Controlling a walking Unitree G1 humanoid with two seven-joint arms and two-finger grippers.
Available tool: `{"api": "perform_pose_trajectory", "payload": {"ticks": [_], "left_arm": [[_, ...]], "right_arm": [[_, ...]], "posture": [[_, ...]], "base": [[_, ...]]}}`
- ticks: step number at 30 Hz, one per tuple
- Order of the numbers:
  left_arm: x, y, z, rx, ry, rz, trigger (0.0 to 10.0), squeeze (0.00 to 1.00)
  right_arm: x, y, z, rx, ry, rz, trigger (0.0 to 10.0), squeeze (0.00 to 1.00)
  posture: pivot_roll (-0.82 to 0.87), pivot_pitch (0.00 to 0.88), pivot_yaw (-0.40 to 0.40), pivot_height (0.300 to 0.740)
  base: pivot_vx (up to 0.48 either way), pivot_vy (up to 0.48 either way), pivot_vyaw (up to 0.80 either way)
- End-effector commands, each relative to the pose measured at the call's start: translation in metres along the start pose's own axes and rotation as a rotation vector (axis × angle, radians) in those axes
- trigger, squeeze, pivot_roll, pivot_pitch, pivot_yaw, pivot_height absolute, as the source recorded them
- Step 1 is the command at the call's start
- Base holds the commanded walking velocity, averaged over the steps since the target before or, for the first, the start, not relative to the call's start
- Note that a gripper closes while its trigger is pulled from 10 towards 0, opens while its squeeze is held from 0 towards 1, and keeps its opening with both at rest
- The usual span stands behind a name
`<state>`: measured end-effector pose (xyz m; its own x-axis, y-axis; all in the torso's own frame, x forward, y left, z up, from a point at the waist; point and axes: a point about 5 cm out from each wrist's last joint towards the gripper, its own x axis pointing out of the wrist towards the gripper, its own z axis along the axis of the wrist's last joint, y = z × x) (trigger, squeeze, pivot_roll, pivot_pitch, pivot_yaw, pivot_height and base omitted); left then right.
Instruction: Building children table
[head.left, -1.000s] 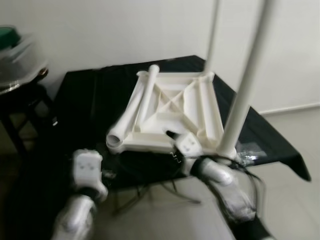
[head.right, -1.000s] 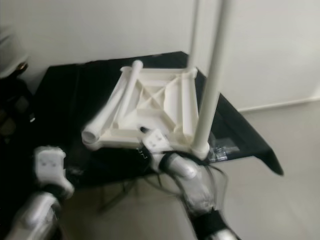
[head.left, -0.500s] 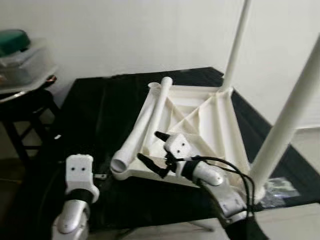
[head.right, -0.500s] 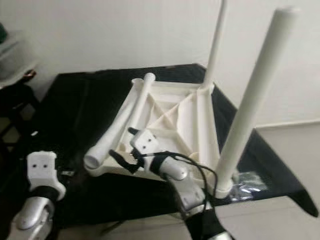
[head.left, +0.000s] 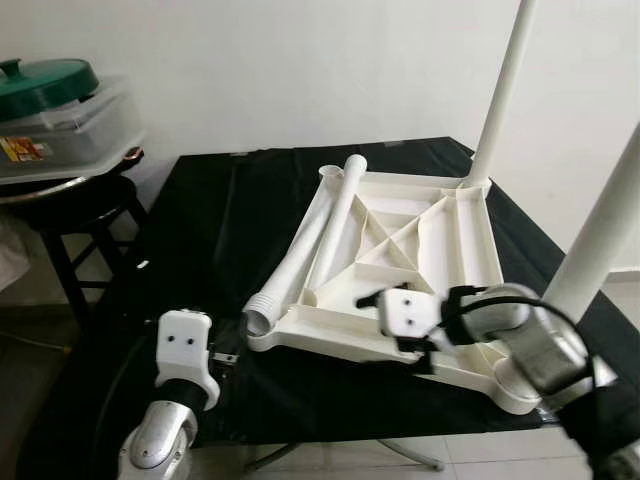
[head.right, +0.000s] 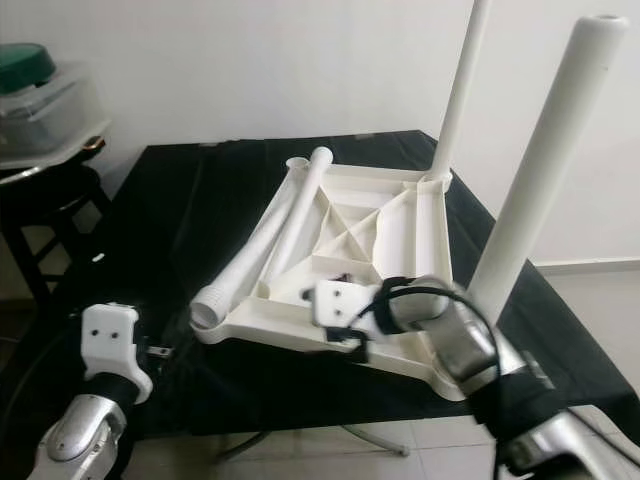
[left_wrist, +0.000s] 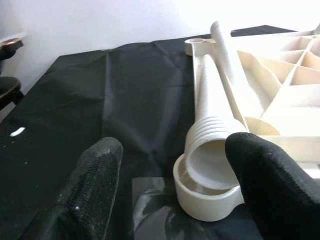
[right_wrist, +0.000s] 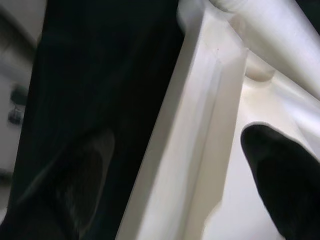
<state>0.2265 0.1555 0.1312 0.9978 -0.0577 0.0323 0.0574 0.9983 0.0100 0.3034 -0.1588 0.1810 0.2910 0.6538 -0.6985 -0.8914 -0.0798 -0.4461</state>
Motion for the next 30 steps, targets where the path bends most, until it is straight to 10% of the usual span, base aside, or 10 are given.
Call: {"api": "perform_pose_trajectory", "payload": {"ticks": [1,21,23,24,25,30], "left_arm": [[-0.001,0.001,-0.001,-0.003,0.005,-0.002,10.0,0.00],[0.002,-0.006,-0.002,-0.001,-0.004,-0.031,10.0,0.00],[0.001,-0.006,-0.002,-0.002,-0.004,-0.031,10.0,0.00],[0.001,-0.007,-0.003,-0.003,-0.003,-0.032,10.0,0.00],[0.001,-0.007,-0.003,-0.005,-0.003,-0.032,10.0,0.00],[0.001,-0.007,-0.003,-0.007,-0.001,-0.032,10.0,0.00]], "right_arm": [[0.002,-0.001,0.000,-0.026,0.026,0.031,10.0,0.00],[0.066,-0.021,-0.023,0.278,0.324,0.096,10.0,0.00],[0.066,-0.022,-0.025,0.286,0.346,0.102,8.3,0.00],[0.065,-0.022,-0.027,0.289,0.370,0.116,2.3,0.00],[0.064,-0.023,-0.029,0.287,0.390,0.131,0.0,0.00],[0.062,-0.023,-0.030,0.288,0.403,0.166,0.0,0.00]], "posture": [[-0.04,0.020,0.046,0.740],[-0.04,0.006,0.036,0.740],[-0.04,0.006,0.034,0.740],[-0.05,0.007,0.034,0.740],[-0.05,0.007,0.034,0.740],[-0.05,0.008,0.033,0.740]], "base": [[0.000,0.000,0.00],[0.000,0.000,0.00],[0.000,0.000,0.00],[0.000,0.000,0.00],[0.000,0.000,0.00],[0.000,0.000,0.00]]}}
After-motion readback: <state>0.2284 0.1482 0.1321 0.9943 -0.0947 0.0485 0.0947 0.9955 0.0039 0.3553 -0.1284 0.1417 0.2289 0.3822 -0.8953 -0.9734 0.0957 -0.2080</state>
